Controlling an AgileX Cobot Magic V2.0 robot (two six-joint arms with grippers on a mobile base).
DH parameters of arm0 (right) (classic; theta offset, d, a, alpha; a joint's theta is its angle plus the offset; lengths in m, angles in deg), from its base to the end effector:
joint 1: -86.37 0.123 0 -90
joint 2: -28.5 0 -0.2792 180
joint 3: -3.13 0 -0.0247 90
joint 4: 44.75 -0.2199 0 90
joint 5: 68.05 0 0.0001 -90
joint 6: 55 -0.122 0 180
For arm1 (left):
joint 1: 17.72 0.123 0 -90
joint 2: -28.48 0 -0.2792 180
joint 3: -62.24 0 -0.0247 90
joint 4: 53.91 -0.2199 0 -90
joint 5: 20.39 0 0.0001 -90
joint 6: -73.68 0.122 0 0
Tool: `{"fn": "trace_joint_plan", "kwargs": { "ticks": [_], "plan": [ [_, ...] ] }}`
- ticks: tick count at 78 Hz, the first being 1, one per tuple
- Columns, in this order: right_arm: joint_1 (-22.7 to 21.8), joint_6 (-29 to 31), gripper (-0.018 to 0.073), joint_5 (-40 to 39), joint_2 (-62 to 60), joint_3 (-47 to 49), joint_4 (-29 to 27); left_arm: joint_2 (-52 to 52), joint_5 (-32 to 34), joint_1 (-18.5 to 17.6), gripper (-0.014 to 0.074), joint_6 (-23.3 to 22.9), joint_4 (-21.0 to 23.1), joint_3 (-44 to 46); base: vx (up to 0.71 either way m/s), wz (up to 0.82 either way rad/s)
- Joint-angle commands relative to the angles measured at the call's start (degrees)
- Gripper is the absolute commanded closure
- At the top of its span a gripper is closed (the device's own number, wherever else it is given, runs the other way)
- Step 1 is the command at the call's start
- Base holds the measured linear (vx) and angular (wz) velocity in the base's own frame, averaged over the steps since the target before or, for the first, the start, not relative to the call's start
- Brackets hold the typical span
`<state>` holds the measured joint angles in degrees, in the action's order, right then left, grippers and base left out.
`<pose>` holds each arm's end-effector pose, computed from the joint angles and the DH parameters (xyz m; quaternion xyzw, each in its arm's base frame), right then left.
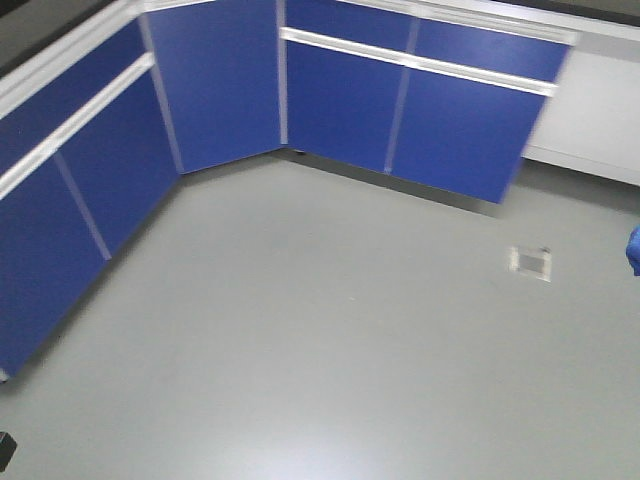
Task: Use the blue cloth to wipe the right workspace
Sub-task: 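Drive the base to the other bench holding the cloth in the right gripper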
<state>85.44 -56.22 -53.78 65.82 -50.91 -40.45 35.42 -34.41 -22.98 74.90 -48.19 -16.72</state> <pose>0.1158 -0.0041 0.2789 -0.0084 0.7964 -0.0278 0.6040 0.0600 -0.0085 0.1761 0.0140 0.7651 -0.0630 0.6407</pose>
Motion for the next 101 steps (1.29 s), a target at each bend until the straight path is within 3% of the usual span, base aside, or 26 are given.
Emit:
{"fn": "trace_joint_plan", "kwargs": {
  "ticks": [1, 49, 101],
  "plan": [
    [-0.09, 0.30, 0.0566, -5.13, 0.21, 1.84, 0.62, -0.57, 4.67, -0.01, 0.0603, 0.10, 0.19, 1.42, -0.08, -0.74],
    [-0.09, 0.30, 0.0566, -5.13, 0.21, 1.84, 0.62, -0.57, 4.67, -0.01, 0.0603, 0.11, 0.19, 1.42, -0.01, -0.77],
    [-0.09, 0.30, 0.0566, -5.13, 0.21, 1.84, 0.62, -0.57, 4.67, -0.01, 0.0603, 0.11, 0.19, 1.42, 0.21, -0.44]
  ]
}}
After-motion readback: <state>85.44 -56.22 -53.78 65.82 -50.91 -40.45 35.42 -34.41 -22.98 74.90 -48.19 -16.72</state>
